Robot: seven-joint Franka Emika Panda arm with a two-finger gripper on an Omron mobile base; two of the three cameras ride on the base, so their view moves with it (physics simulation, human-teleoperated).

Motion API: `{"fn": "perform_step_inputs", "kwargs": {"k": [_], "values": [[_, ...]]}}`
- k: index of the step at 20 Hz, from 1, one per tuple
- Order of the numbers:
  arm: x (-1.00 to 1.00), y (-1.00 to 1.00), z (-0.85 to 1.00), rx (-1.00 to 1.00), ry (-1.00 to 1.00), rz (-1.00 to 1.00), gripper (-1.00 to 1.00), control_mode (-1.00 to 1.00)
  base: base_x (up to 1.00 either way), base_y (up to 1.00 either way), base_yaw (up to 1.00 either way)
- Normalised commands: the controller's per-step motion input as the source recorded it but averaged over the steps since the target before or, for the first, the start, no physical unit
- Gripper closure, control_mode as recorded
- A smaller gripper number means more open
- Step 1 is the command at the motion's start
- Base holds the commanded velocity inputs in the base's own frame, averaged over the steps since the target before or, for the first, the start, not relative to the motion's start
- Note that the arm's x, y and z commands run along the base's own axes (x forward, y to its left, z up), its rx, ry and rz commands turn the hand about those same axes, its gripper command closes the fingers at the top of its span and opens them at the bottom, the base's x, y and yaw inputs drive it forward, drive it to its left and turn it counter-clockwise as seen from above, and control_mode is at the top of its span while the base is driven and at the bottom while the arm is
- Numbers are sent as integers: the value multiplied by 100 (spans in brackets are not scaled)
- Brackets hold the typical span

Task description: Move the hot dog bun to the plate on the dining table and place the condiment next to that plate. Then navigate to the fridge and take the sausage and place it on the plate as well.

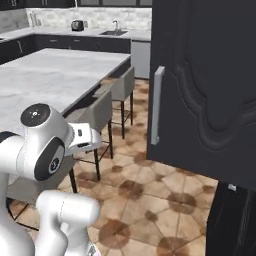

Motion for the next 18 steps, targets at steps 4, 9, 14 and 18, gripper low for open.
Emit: {"fn": "perform_step_inputs", "kwargs": {"k": [4, 9, 14, 18], "values": [[0, 0, 0, 0, 0, 0, -100, 100, 66, 5, -43], [0, 0, 0, 0, 0, 0, -100, 100, 56, 16, -46], [0, 0, 0, 0, 0, 0, -100, 100, 48, 21, -45], [0, 0, 0, 0, 0, 0, -100, 100, 31, 16, -45]]}}
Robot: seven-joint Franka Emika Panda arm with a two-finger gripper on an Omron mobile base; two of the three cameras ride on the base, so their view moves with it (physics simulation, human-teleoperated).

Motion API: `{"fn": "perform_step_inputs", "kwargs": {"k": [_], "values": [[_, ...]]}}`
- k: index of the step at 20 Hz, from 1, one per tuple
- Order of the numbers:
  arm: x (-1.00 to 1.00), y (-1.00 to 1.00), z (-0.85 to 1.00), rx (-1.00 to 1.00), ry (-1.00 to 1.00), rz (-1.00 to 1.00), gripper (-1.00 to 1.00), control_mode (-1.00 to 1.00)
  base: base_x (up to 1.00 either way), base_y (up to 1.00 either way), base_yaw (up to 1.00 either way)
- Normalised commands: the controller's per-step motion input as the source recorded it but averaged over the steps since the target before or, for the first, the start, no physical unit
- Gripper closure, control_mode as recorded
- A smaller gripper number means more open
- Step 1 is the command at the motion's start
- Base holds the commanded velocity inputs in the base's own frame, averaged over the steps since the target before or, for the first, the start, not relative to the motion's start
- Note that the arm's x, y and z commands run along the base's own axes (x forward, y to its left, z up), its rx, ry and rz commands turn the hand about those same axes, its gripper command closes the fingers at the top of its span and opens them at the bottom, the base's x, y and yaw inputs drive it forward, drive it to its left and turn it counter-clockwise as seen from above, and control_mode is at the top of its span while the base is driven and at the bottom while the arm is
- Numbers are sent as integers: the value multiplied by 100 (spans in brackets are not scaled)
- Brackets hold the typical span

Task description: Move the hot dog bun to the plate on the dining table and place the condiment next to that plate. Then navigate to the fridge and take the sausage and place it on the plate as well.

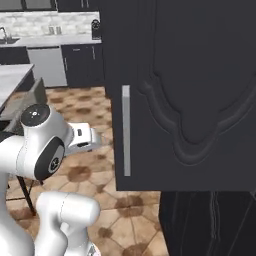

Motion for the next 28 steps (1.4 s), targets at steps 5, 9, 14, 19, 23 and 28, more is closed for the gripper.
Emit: {"fn": "perform_step_inputs", "kwargs": {"k": [5, 9, 14, 19, 23, 28], "values": [[0, 0, 0, 0, 0, 0, -100, 100, 21, 17, -52], [0, 0, 0, 0, 0, 0, -100, 100, 27, 40, -49], [0, 0, 0, 0, 0, 0, -100, 100, 48, 53, -42], [0, 0, 0, 0, 0, 0, -100, 100, 53, 43, -44], [0, 0, 0, 0, 0, 0, -100, 100, 39, 19, -48], [0, 0, 0, 0, 0, 0, -100, 100, 28, 1, -53]]}}
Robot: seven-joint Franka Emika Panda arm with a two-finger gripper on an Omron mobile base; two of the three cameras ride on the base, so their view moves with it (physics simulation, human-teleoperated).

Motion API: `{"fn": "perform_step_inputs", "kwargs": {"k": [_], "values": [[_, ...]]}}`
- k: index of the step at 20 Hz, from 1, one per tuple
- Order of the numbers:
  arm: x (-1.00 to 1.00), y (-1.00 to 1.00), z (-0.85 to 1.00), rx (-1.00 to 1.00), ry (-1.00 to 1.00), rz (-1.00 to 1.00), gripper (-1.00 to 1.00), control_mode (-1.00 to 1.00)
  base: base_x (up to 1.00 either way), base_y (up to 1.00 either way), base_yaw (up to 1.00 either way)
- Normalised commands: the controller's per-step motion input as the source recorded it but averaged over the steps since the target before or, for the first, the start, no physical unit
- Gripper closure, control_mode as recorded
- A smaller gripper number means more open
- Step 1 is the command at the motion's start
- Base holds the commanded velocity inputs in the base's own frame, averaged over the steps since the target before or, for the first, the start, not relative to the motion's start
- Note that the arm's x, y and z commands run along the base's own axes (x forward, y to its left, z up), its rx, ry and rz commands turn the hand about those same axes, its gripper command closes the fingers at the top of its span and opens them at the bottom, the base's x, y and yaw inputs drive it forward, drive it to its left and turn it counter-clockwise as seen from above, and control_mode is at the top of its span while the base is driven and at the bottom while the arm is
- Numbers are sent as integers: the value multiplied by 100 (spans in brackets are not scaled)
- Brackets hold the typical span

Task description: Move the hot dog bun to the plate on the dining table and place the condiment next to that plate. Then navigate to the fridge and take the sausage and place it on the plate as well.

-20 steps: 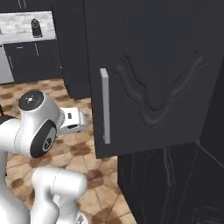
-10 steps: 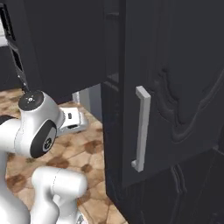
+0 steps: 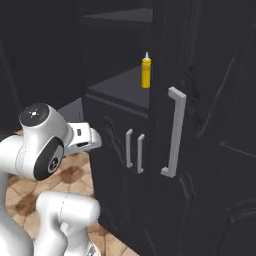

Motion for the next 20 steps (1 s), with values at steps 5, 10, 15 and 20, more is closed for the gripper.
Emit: {"fn": "perform_step_inputs", "kwargs": {"k": [5, 10, 15, 20], "values": [[0, 0, 0, 0, 0, 0, -100, 100, 36, 0, -49], [0, 0, 0, 0, 0, 0, -100, 100, 63, 7, -36], [0, 0, 0, 0, 0, 0, -100, 100, 64, 4, -23], [0, 0, 0, 0, 0, 0, -100, 100, 52, 27, -22]]}}
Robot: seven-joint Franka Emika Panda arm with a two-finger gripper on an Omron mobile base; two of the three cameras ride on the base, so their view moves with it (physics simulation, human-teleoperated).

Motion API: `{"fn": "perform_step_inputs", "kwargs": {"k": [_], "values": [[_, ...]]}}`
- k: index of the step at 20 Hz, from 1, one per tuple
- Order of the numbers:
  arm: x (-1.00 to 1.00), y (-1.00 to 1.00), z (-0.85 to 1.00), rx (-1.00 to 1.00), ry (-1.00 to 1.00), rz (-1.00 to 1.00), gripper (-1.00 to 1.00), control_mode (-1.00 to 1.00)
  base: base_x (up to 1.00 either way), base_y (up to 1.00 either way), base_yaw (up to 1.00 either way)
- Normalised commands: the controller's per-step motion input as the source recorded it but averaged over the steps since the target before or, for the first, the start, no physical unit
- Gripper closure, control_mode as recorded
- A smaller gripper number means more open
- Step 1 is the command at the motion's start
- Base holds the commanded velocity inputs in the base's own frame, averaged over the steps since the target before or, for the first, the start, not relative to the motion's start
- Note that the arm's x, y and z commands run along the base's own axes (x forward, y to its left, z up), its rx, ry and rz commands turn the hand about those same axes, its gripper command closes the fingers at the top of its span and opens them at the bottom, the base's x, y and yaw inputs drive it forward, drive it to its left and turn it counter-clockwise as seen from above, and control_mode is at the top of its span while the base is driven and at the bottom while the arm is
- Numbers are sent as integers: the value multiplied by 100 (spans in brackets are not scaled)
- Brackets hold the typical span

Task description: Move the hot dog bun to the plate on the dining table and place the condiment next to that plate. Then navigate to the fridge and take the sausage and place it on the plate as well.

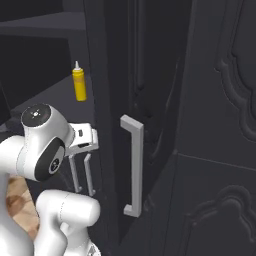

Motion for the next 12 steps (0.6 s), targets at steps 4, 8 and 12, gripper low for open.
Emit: {"fn": "perform_step_inputs", "kwargs": {"k": [4, 8, 12], "values": [[0, 0, 0, 0, 0, 0, -100, 100, 26, 15, -19], [0, 0, 0, 0, 0, 0, -100, 100, 19, 25, -17], [0, 0, 0, 0, 0, 0, -100, 100, 30, 34, -18]]}}
